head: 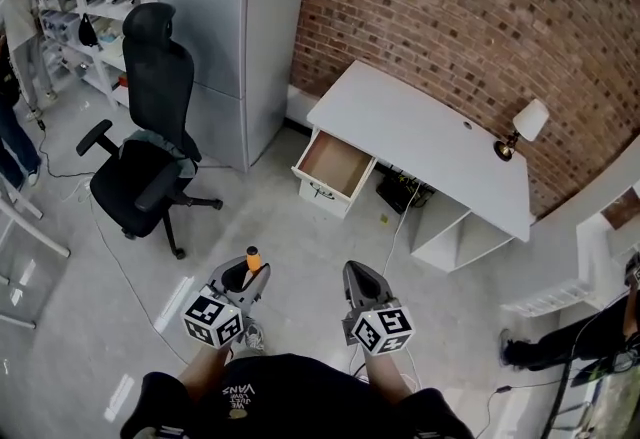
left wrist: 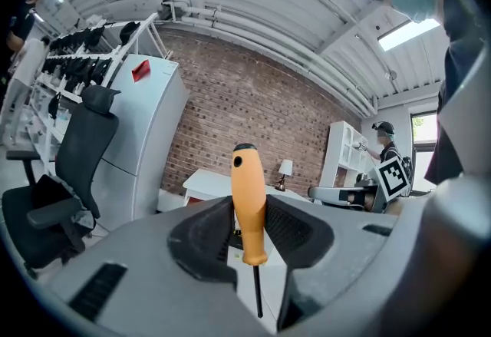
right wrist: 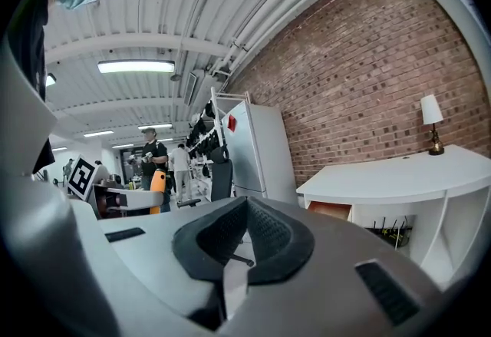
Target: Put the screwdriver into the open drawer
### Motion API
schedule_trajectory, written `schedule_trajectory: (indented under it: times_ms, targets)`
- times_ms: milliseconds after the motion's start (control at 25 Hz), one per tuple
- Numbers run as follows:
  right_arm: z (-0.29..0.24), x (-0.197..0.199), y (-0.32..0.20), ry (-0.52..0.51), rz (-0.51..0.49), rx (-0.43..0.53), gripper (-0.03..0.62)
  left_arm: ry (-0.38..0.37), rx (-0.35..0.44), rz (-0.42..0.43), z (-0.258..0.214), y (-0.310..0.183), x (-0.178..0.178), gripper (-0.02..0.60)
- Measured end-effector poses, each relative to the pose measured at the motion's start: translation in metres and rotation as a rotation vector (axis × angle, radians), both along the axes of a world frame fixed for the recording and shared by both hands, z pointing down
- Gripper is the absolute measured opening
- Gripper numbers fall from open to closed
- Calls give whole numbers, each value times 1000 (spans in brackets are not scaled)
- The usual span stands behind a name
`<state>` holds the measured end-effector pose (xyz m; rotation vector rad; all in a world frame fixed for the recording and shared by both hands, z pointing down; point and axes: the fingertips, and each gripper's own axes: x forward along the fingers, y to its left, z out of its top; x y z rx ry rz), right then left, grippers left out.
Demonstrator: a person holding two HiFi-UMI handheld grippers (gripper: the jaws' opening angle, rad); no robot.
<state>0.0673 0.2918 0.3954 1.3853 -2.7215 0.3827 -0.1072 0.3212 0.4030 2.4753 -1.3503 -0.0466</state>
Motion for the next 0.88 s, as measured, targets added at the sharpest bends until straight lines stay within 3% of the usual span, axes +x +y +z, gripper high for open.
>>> schedule_trajectory:
  times_ms: [440, 720, 880]
  targets:
    - [3, -51, -62, 21, 148, -17, -6, 5, -2, 120, 7, -84, -61, 123]
    - [11, -42, -100, 17, 180, -39, -6, 9, -26, 154, 17, -127, -50, 123]
    - [23, -33, -134, -1, 156, -45, -6, -6, -42, 123, 29, -157, -42, 123]
